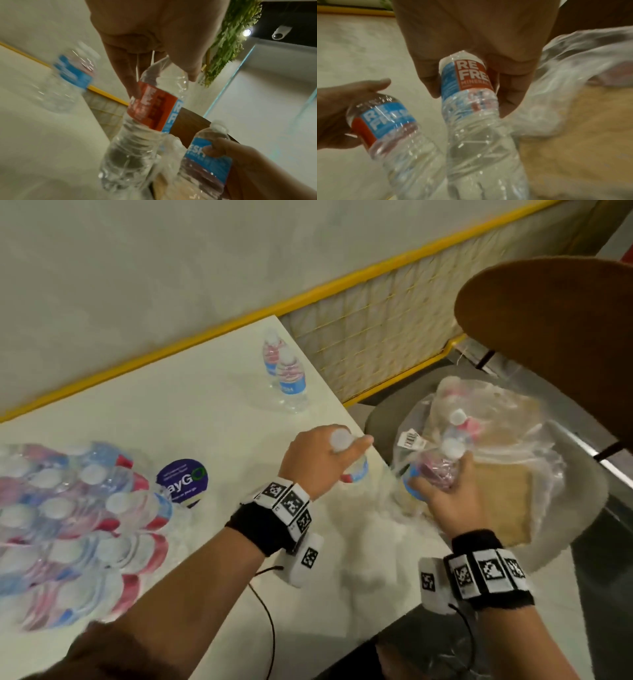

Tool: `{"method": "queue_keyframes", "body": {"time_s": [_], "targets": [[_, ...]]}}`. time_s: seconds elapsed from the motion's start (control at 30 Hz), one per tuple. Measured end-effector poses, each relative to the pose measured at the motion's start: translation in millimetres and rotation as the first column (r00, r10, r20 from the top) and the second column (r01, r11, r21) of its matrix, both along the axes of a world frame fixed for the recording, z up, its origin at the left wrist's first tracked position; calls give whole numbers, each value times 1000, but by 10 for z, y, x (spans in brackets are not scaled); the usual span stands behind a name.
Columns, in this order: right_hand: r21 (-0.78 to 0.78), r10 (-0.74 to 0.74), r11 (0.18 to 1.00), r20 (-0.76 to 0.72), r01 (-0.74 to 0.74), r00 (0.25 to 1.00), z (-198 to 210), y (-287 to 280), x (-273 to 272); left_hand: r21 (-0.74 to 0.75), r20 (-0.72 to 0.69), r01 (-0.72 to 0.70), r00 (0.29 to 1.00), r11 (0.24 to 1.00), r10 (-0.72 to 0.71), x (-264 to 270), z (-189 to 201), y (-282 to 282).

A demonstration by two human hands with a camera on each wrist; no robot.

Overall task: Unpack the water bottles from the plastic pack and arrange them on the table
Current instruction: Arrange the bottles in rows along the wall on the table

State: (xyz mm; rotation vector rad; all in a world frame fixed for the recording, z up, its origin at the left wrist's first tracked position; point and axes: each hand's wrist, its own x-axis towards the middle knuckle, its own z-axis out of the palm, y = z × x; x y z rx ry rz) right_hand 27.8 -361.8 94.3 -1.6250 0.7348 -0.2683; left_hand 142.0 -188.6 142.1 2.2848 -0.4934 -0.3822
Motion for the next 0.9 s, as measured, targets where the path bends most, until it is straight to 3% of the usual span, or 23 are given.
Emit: {"method": "queue_keyframes", "body": {"time_s": [0.1, 0.23, 0.37, 0.53, 0.73, 0.9], "targets": [[-69, 182, 981, 43, -179, 982, -71, 476, 192, 162, -35, -76, 996, 984, 83, 33, -118, 571], [-198, 445, 864, -134, -464, 886, -266, 1153, 481, 465, -123, 53, 992, 884, 5, 66, -193, 1174], [-203, 610, 760, -106, -618, 785, -345, 1721, 780, 545, -164, 92, 986, 833, -1, 21, -92, 1566], [-119, 657, 739, -92, -663, 748, -371, 2202, 972, 660, -207, 170, 977, 732, -40, -32, -24, 1939], [-42, 686, 708, -199, -705, 700, -356, 2592, 1068, 723, -254, 297, 954, 624, -160, -93, 86, 2166], [142, 674, 734, -264, -664, 690, -326, 2637, 1050, 701, -232, 329, 944, 633, -234, -99, 110, 2267]]}}
